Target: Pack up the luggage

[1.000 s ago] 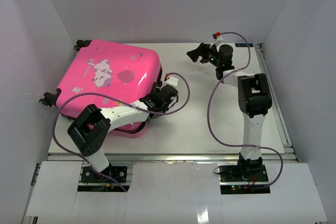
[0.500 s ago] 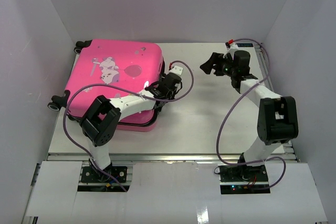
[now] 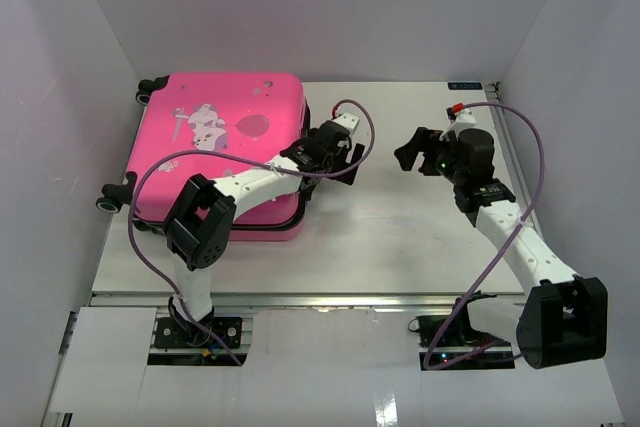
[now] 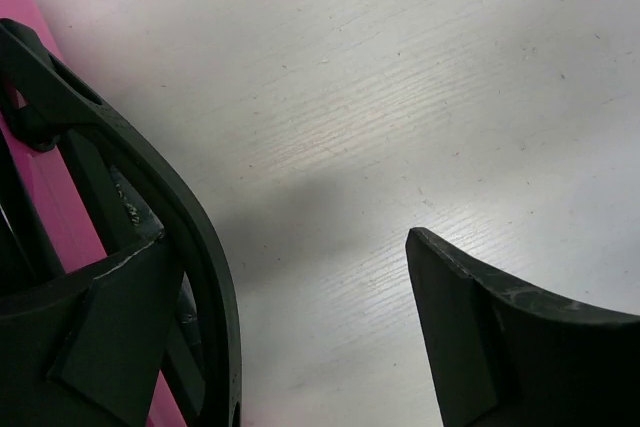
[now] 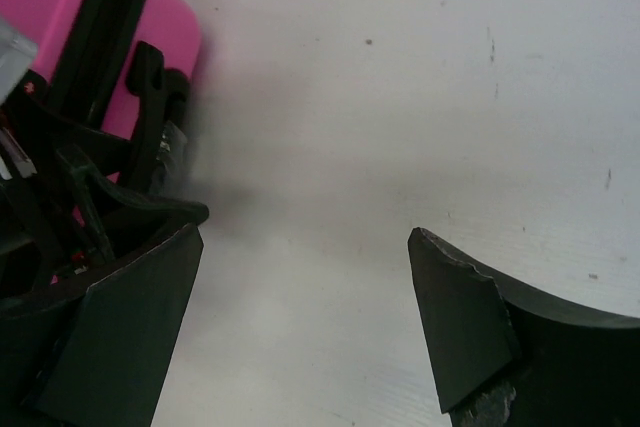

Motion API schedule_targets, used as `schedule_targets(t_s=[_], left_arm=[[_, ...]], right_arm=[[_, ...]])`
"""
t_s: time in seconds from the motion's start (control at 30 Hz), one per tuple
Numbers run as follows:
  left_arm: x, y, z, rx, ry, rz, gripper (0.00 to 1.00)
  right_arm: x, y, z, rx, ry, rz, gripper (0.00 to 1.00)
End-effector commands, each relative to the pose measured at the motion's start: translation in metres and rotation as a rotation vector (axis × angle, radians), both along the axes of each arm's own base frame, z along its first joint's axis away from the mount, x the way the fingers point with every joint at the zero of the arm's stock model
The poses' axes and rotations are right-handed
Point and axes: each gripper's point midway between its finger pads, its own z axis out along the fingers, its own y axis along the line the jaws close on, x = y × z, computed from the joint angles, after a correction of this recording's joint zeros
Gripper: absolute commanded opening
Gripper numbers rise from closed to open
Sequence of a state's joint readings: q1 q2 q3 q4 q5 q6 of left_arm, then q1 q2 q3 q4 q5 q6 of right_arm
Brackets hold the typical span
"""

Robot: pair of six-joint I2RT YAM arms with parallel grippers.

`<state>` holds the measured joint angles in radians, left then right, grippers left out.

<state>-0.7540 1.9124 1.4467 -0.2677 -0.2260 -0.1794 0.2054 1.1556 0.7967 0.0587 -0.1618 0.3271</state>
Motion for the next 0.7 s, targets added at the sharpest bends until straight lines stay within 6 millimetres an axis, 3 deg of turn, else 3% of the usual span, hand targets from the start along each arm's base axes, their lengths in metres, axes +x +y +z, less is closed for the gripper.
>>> schedule_targets(t_s=[0.0,0.13,0.2,0.27,0.37,0.5,0.57,0.67], left_arm=[[0.003,-0.024,0.208,-0.359,-0.324,-0.118,0.98],[-0.028,-0.003,0.246,-0.415,-0.342,-0.134,0.98],[-0.045,0.009,0.237,-0.422,-0.316,-0.131,0.98],[-0.061,0.020,0.245,-0.462,-0.343,-0.145,0.98],[-0.069,0.027,0.229,-0.449,-0.351,-0.161,0.98],[-0.047,0.025,0.192,-0.332,-0.300,-0.113,0.98],[-0.035,0.022,0.184,-0.300,-0.293,-0.097,0.98],[-0.006,0.012,0.150,-0.268,-0.257,-0.080,0.98]], right_arm=[[-0.022,-0.010,0.021,-0.023,0.050,-0.055,0.90],[-0.042,-0.016,0.025,-0.039,0.097,-0.086,0.90],[-0.050,-0.013,0.027,-0.059,0.087,-0.050,0.90],[-0.054,-0.018,0.022,-0.110,0.087,-0.049,0.90],[-0.060,-0.028,0.010,-0.147,0.114,-0.095,0.90],[-0.065,-0.027,0.007,-0.116,0.092,-0.103,0.90],[-0.067,-0.025,0.007,-0.111,0.085,-0.092,0.90],[-0.072,-0.019,0.007,-0.098,0.081,-0.051,0.90]])
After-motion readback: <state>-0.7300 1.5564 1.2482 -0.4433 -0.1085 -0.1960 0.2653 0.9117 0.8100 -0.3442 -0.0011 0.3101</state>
